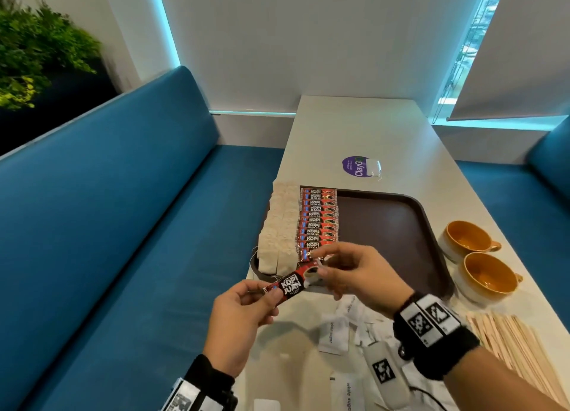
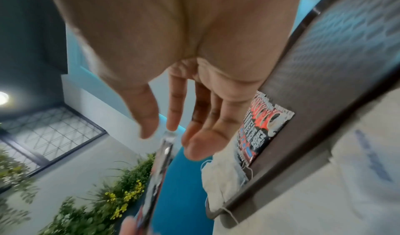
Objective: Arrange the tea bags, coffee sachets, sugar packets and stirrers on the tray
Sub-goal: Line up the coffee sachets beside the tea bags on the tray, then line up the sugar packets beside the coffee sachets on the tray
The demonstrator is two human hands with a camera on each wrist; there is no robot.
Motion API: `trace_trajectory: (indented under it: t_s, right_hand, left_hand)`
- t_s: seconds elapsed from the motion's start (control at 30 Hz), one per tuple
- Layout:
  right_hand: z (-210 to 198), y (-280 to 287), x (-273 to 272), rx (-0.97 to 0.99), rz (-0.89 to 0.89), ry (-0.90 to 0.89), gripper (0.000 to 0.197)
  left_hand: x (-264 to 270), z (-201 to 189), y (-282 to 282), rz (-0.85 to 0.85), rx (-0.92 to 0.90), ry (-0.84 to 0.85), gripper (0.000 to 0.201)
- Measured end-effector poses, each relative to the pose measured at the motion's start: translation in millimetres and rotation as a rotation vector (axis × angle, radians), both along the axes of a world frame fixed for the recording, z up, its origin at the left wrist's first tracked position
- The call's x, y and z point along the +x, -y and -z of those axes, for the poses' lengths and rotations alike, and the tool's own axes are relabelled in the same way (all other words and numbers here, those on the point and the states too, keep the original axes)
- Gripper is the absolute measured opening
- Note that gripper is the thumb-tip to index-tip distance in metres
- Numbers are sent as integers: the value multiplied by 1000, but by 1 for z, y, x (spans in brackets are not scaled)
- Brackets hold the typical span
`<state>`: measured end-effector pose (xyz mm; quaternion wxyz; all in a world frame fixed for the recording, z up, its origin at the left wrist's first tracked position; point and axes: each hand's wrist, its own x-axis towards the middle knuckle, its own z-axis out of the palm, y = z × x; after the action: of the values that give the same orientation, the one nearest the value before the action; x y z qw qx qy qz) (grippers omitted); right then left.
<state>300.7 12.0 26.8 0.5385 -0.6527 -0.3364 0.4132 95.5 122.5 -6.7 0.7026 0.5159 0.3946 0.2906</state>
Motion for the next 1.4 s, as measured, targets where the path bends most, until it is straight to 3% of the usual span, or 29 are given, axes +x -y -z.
trace_trajectory:
  t_s: [0.2,0.3,0.37,0.5,0.73,0.9,1.0,1.1,1.23,1.4]
  right_hand:
    - [18,15,28,-81,249,-15,19]
    - [38,10,49,-158,373,-4,19]
    - [50,3,55,-211,384,37,18]
    - [60,-15,58,-281,360,128,16]
    - [54,-30,61,-416,306,269,20]
    - [36,-20,59,-383,331,296,15]
    - [12,8,61,-305,388,324,5]
    - [-11,55,60,-291,391,377,2]
    - [-26,127,50,-361,395,435,3]
    - [-5,197,21,-586,260,515,9]
  left_hand:
    - [27,-4,-9,36,149,-95,21]
    - [39,-3,-12,172,201,-253,15]
    - [47,1,-10,308,249,-356,13]
    - [61,6,-2,479,349,-456,31]
    - [73,11,-2,554,475,-593,54]
    - [71,11,2,518,469,-550,42]
    - [68,5,9,510,492,-466,23]
    - [72,-1,27,649,585,-461,23]
    - [93,0,71,921,812,-516,44]
    - [120,-1,122,1119,994,-640,79]
